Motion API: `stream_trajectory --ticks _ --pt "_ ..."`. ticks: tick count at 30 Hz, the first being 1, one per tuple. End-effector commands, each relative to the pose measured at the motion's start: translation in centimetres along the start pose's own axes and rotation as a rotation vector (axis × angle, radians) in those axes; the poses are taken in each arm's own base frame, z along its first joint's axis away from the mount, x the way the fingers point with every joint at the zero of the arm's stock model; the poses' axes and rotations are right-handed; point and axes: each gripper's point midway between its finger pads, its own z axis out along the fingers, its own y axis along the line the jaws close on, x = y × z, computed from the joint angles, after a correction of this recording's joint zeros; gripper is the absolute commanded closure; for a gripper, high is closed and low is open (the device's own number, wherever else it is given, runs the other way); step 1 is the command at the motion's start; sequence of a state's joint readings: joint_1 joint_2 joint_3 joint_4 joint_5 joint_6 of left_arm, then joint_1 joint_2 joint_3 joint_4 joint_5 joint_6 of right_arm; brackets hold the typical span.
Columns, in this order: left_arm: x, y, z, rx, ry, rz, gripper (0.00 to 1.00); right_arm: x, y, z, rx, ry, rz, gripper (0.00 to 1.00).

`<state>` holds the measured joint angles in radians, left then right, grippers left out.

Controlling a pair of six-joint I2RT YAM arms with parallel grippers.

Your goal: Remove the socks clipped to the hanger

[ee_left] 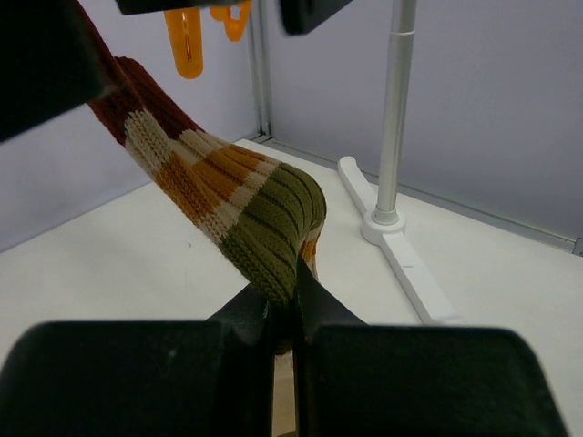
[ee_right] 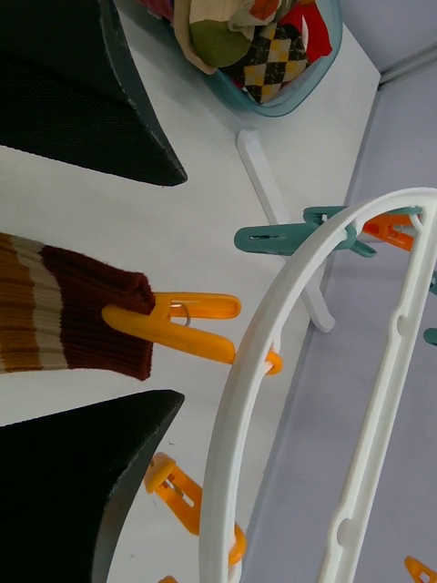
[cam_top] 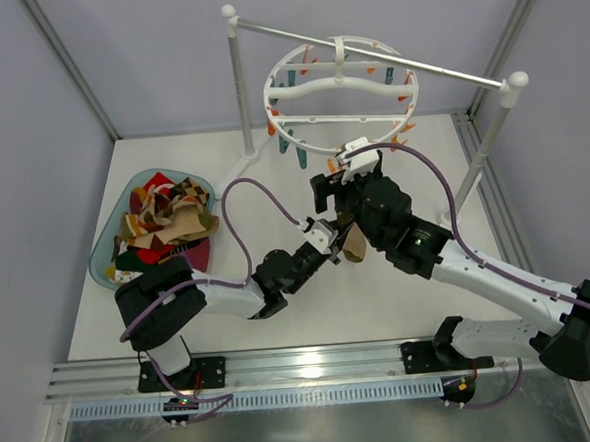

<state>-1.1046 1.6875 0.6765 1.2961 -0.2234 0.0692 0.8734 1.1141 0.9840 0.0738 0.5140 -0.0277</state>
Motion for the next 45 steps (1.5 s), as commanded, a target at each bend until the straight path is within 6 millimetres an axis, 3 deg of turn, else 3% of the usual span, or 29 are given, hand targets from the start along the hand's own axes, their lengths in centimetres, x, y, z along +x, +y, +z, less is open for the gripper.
stream_trajectory --ticks 1,11,20,23,26,27,32,33,41,42,43,44,45 --pt "-2.8 -0.9 0.9 0.025 -0.079 0.014 1.00 -2.4 -0.1 0.3 0.045 -0.040 0.026 0.08" --pt "-2.9 -2.0 0.9 0.045 -0.075 0.028 1.00 -2.0 -1.7 0.9 0.216 -0.024 -0.014 0.12" --pt "-2.8 -2.9 0.8 0.058 -0.070 0.045 1.00 -1.9 -2.5 1.2 0.288 -0.013 -0.034 0.22" --pt "-3.0 -3.0 0.8 0.059 -0.071 0.044 1.00 -1.9 -2.3 1.4 0.283 -0.012 -0.038 0.30" --pt "-2.9 -3.0 0.8 0.061 -0.069 0.047 1.00 -1.8 -2.3 1.6 0.291 -0.009 -0.045 0.46" --pt "-2.9 -3.0 0.8 0.060 -0.068 0.050 1.00 -1.8 -2.4 1.7 0.303 -0.007 -0.047 0.59" --pt "-2.8 -3.0 0.7 0.055 -0.066 0.053 1.00 -1.9 -3.0 1.5 0.341 -0.012 -0.044 0.87" --pt "-2.8 -2.9 0.8 0.054 -0.065 0.054 1.00 -2.0 -3.2 1.5 0.351 -0.015 -0.040 0.96" --pt "-2.3 -2.3 0.7 0.020 -0.050 0.083 1.00 -2.1 -3.5 1.3 0.370 -0.022 -0.036 0.94" --pt "-2.2 -2.0 0.7 0.008 -0.047 0.089 1.00 -2.0 -3.6 1.3 0.369 -0.021 -0.034 0.85" --pt "-2.1 -1.6 0.6 -0.007 -0.042 0.109 1.00 -2.1 -3.6 1.2 0.367 -0.027 -0.031 0.68" --pt "-2.0 -0.8 0.6 -0.044 -0.035 0.113 1.00 -2.3 -3.6 1.0 0.361 -0.036 -0.021 0.32" --pt "-2.0 -0.2 0.5 -0.061 -0.033 0.118 1.00 -2.1 -3.7 0.8 0.361 -0.035 -0.022 0.23"
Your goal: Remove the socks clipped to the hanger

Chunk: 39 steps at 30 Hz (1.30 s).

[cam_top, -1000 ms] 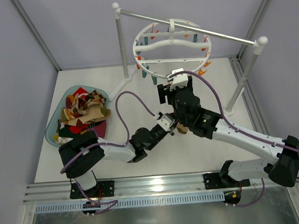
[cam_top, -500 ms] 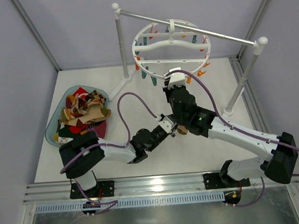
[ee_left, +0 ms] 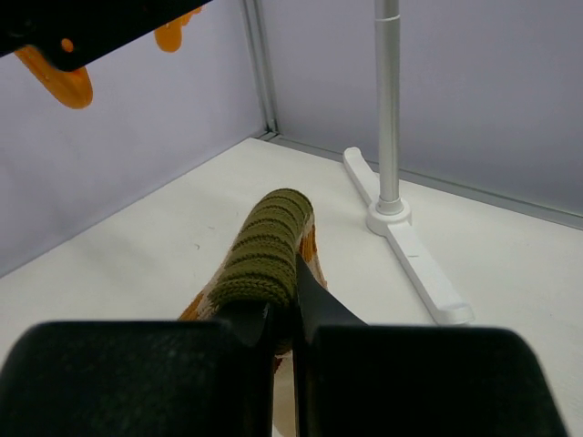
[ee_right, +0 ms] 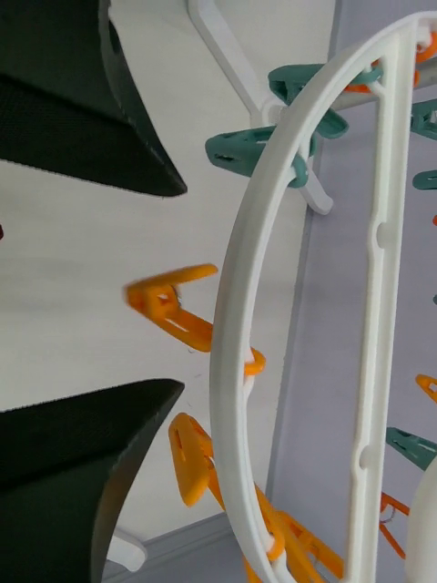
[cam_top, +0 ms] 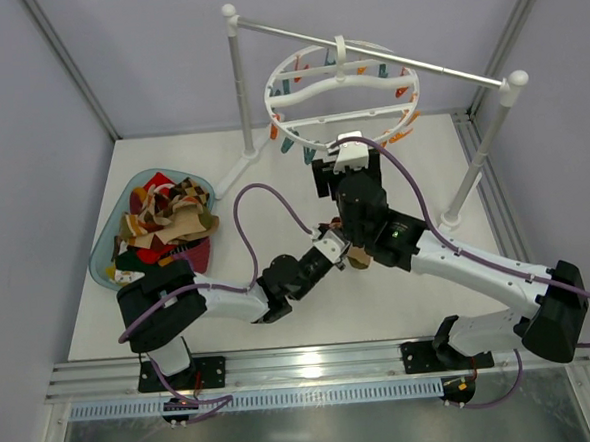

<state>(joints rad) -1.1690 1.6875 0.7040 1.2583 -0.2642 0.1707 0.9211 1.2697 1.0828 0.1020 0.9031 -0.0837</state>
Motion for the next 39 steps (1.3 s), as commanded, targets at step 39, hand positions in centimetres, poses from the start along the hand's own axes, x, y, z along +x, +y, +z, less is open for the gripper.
stream_trajectory --ticks 39 --pt "-8.3 39.3 -28.2 -1.422 -0.245 -0.215 1.00 -2.6 -2.4 -3.4 -0.101 -0.124 0.119 0.00"
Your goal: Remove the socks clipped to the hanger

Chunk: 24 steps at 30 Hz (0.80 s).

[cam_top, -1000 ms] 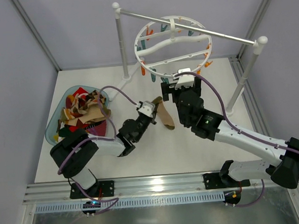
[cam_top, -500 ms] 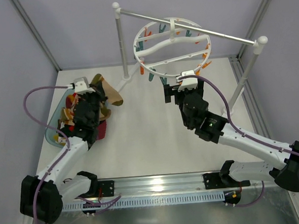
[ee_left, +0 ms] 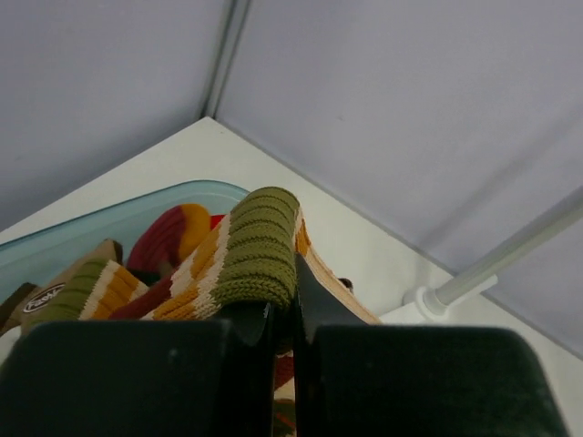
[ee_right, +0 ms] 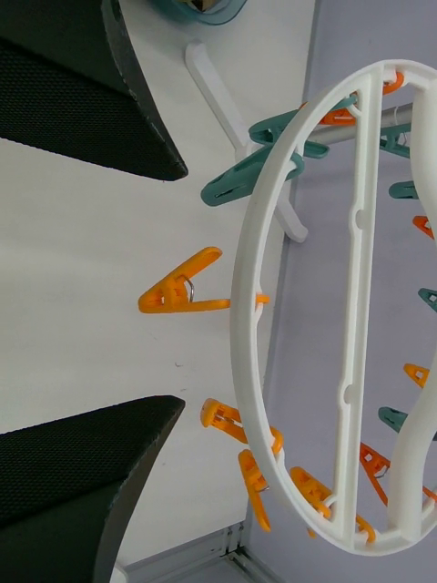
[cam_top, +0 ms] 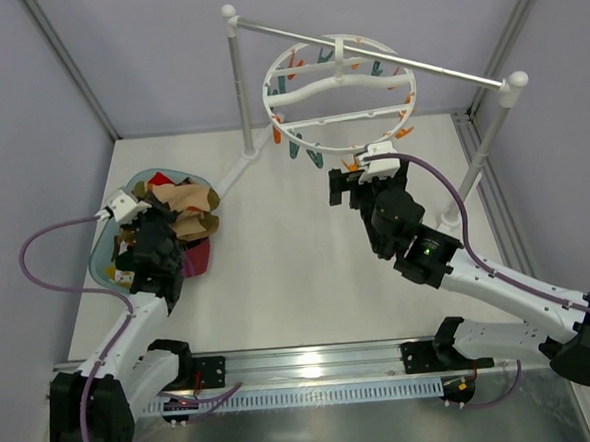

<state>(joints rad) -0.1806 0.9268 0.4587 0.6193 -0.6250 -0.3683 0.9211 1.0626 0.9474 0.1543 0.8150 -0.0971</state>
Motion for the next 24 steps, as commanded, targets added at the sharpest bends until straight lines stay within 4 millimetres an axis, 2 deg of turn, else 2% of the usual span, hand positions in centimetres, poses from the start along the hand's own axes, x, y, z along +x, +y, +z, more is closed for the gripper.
stream_trajectory --ticks 1,5,8,9,10,12,13,14,17,20,21,22,24 --pt "-3.1 1.6 1.5 -0.085 -0.126 -0.110 1.00 -1.2 0.1 -0.3 -0.020 -0.039 0.037 0.01" --pt "-1.2 2.1 2.1 -0.110 -0.100 -0.121 1.00 -1.2 -0.1 -0.4 -0.018 -0.041 0.036 0.00" --pt "1.6 4.0 1.8 -0.161 -0.095 -0.133 1.00 -1.2 -0.1 -0.5 -0.024 -0.045 0.039 0.00" --pt "3.1 5.0 1.4 -0.179 -0.075 -0.120 1.00 -1.4 -0.2 -0.6 -0.027 -0.050 0.045 0.00" --pt "3.5 5.1 1.5 -0.180 -0.089 -0.139 1.00 -1.4 -0.2 -0.6 -0.028 -0.051 0.046 0.00" --pt "6.6 6.0 1.6 -0.202 -0.031 -0.104 1.00 -1.3 -0.2 -0.8 -0.034 -0.052 0.047 0.00" --pt "6.8 5.8 1.9 -0.191 -0.042 -0.128 1.00 -1.4 -0.2 -0.8 -0.036 -0.054 0.048 0.00" --pt "8.2 6.0 2.0 -0.190 -0.014 -0.116 1.00 -1.4 -0.2 -0.9 -0.037 -0.055 0.051 0.00" --pt "9.1 5.2 2.3 -0.155 0.008 -0.134 1.00 -1.5 -0.3 -0.9 -0.038 -0.058 0.052 0.00" --pt "8.8 4.7 2.2 -0.131 0.018 -0.126 1.00 -1.5 -0.4 -0.9 -0.035 -0.057 0.051 0.00" --pt "7.8 4.5 2.1 -0.124 0.001 -0.133 1.00 -1.5 -0.4 -1.0 -0.037 -0.058 0.052 0.00" --pt "8.0 4.8 1.8 -0.136 0.019 -0.112 1.00 -1.5 -0.4 -0.9 -0.035 -0.058 0.052 0.00" --pt "7.5 4.9 1.5 -0.141 0.024 -0.112 0.86 -1.5 -0.3 -0.9 -0.040 -0.058 0.050 0.00"
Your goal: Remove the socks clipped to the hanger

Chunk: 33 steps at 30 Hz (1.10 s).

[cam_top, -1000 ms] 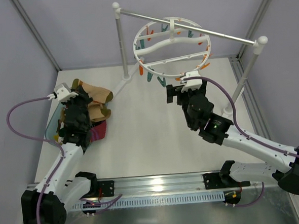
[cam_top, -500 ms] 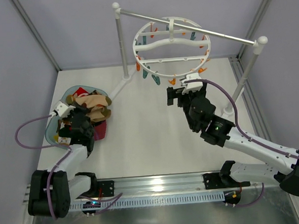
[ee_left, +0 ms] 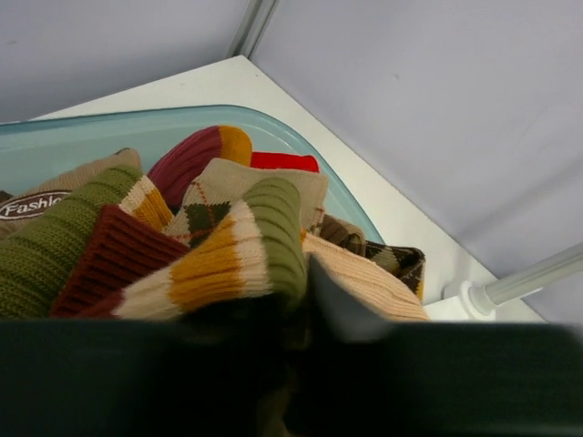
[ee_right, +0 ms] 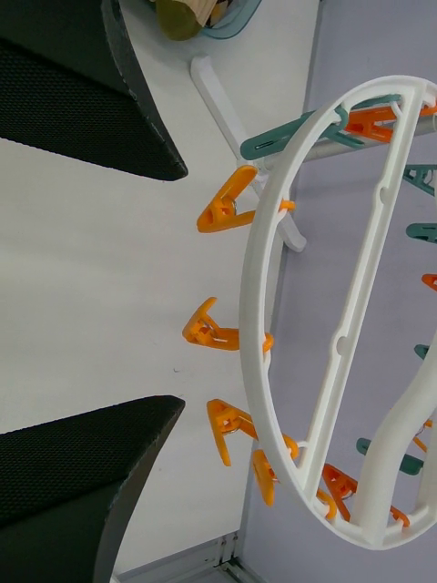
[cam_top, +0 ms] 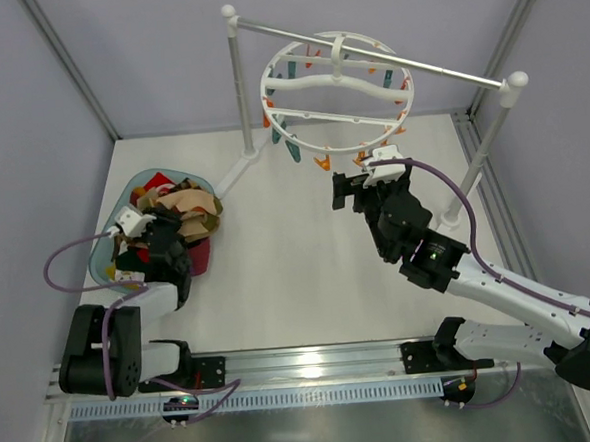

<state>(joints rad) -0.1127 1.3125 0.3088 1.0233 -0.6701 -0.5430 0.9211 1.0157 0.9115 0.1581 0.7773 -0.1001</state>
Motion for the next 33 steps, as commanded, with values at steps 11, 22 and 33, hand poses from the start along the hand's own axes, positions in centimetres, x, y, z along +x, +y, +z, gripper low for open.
stream_trajectory --ticks 11,22,33 --pt "-5.6 -0.2 -3.8 -0.013 -0.104 -0.029 0.00 -1.4 -0.2 -0.2 -0.003 -0.042 0.038 0.00" --pt "-6.4 -10.6 -11.7 0.421 -0.100 0.127 0.01 -0.7 -1.7 -0.8 0.028 -0.049 0.043 0.00" --pt "-0.8 -19.1 -16.8 0.919 0.146 0.302 0.00 4.8 -5.8 1.9 0.026 -0.025 0.169 0.00"
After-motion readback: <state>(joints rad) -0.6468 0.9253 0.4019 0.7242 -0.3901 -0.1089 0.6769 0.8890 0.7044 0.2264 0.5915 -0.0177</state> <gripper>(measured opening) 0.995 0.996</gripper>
